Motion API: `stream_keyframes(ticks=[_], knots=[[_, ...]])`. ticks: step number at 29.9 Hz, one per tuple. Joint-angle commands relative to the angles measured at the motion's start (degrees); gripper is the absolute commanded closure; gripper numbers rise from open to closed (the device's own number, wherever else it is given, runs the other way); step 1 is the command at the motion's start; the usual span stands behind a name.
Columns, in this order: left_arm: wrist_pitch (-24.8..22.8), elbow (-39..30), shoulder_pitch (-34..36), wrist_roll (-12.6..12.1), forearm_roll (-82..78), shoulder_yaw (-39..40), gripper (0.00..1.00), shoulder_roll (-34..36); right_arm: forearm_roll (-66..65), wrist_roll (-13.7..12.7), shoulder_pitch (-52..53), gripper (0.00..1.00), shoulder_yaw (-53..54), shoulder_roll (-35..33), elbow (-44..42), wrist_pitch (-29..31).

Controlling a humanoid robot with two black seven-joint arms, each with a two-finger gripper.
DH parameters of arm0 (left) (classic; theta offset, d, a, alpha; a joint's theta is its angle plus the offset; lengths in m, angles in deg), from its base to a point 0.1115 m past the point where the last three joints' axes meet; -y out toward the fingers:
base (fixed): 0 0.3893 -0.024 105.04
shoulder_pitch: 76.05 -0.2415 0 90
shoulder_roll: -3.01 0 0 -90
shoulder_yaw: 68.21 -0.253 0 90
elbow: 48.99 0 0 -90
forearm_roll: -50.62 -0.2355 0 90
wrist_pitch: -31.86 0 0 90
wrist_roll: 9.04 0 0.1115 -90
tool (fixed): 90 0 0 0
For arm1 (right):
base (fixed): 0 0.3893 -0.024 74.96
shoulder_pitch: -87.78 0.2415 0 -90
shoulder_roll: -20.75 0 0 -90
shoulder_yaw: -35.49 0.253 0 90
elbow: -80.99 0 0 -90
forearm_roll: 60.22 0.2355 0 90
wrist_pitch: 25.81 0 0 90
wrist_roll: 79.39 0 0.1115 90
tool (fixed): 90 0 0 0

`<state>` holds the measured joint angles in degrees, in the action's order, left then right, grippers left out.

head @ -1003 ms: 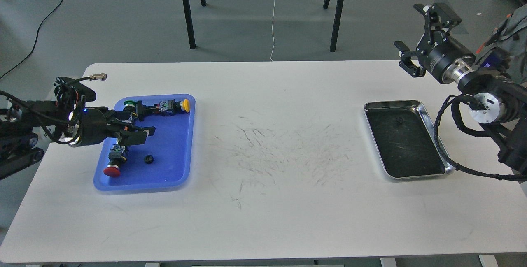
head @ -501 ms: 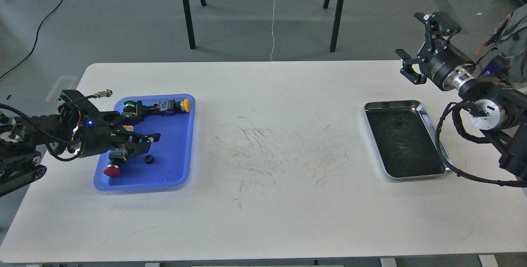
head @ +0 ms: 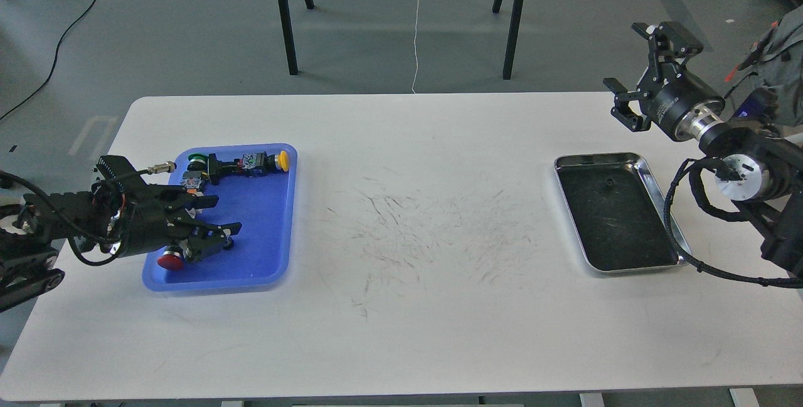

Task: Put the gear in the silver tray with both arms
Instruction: 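Position the left gripper around the black gear in the blue tray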

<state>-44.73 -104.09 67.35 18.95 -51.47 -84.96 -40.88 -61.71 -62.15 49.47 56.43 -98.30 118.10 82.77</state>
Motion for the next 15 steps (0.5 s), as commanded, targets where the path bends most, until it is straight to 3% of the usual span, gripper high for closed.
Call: stream_keyframes(ticks=[1, 15], knots=[[0.03, -1.06, -0.05, 0.0, -0.83, -0.82, 0.3, 0.04, 0.0, -0.01, -0.01, 0.02, -0.03, 0.13, 0.07, -0.04], [0.03, -1.32, -0.58, 0.0, -0.83, -0.74, 0.34, -0.49, 0.0, -0.01, -0.01, 0.02, -0.2, -0.05, 0.15, -0.65]])
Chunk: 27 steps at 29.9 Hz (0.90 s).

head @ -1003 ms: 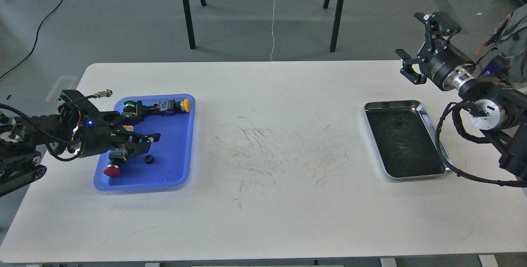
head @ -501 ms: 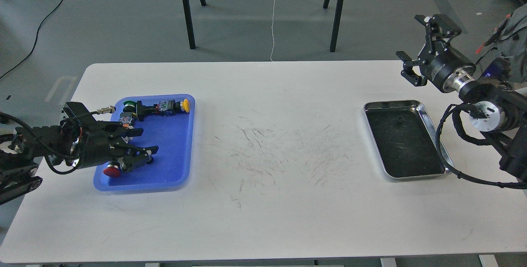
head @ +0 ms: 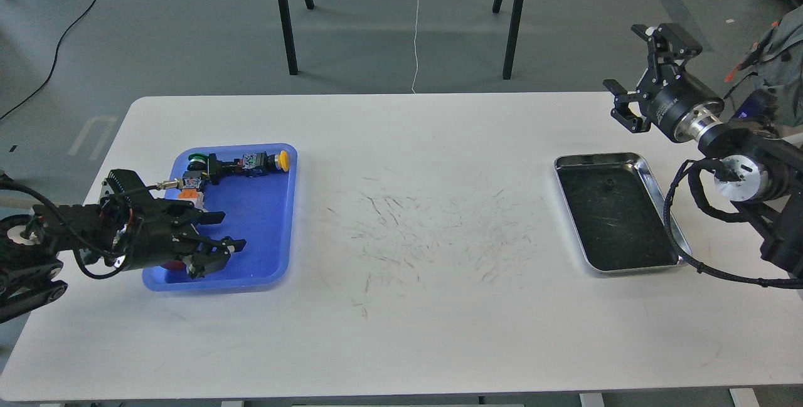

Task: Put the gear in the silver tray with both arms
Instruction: 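Position the left gripper around the black gear in the blue tray, then close the left gripper on the black gear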

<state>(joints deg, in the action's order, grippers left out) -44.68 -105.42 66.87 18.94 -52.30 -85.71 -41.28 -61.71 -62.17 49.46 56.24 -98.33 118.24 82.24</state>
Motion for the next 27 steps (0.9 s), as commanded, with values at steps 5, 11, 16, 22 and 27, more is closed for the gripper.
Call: stream_keyframes(ticks=[5, 11, 16, 22, 27], knots=[[-0.01, 0.18, -0.89, 0.01, -0.08, -0.07, 0.35, -0.27, 0.0, 0.01, 0.0, 0.02, -0.01, -0.1, 0.1, -0.11], [-0.01, 0.97, -1.07, 0.01, -0.35, -0.07, 0.37, -0.36, 0.08, 0.01, 0.0, 0.02, -0.01, -0.19, 0.18, -0.11], [-0.01, 1.67, -1.24, 0.01, -0.35, -0.16, 0.38, -1.23, 0.08, -0.08, 0.0, 0.02, -0.01, -0.28, 0.19, -0.11], [-0.01, 2.03, -1.33, 0.01, -0.43, -0.42, 0.43, -2.11, 0.0, 0.01, 0.0, 0.02, -0.01, -0.28, 0.19, -0.11], [-0.01, 4.13, -2.12, 0.01, -0.79, -0.51, 0.49, -3.52, 0.08, -0.08, 0.0, 0.02, -0.01, -0.19, 0.19, -0.11]])
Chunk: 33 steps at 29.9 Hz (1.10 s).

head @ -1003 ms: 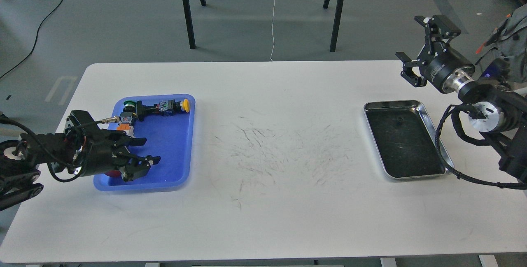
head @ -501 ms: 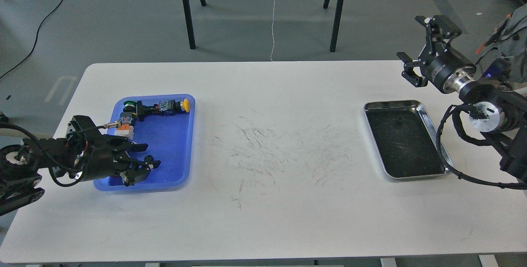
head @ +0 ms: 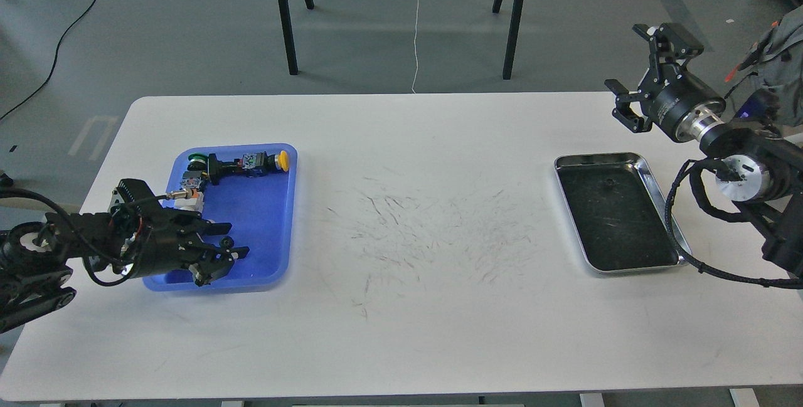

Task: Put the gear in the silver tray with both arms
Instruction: 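Close the left gripper on the black gear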

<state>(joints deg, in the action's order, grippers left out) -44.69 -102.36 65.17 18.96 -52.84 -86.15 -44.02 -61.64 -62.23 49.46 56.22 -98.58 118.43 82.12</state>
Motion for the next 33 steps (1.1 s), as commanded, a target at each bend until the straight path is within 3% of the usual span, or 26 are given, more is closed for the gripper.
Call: stream_keyframes(ticks=[1, 23, 33], knots=[[-0.01, 1.25, -0.42, 0.0, -0.25, -0.08, 0.5, -0.87, 0.01, -0.02, 0.09, 0.02, 0.0, -0.03, -0.01, 0.0], [-0.09, 3.1, -0.25, 0.0, -1.04, -1.13, 0.73, -1.04, -0.08, 0.07, 0.0, 0.02, 0.0, -0.03, -0.09, 0.0], [-0.44, 3.1, -0.42, 0.0, -1.04, -2.1, 0.63, -0.87, -0.08, 0.07, -0.09, 0.02, 0.0, -0.2, -0.09, 0.09]])
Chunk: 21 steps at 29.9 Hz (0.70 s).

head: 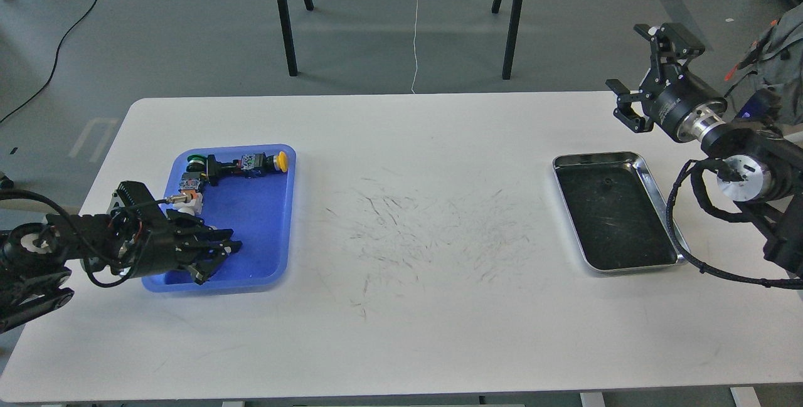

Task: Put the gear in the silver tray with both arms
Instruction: 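Close the left gripper on the black gear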

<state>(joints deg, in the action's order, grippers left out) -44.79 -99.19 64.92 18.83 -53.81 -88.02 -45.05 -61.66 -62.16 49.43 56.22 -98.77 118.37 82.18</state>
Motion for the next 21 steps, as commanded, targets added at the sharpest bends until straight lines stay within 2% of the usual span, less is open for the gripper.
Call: stream_keyframes(ticks=[1, 14, 21], knots=[[-0.34, -0.16, -0.17, 0.12, -0.06, -0.22, 0.62, 0.16, -0.06, 0.0, 0.04, 0.02, 0.0, -0.01, -0.03, 0.03], [-0.34, 0.37, -0.25, 0.12, -0.06, -3.12, 0.61, 0.34, -0.05, 0.0, 0.13, 0.02, 0.27, -0.01, -0.12, 0.03], [-0.25, 0.37, -0.08, 0.12, -0.06, -3.12, 0.69, 0.42, -0.05, 0.0, 0.12, 0.02, 0.27, -0.01, -0.12, -0.06]])
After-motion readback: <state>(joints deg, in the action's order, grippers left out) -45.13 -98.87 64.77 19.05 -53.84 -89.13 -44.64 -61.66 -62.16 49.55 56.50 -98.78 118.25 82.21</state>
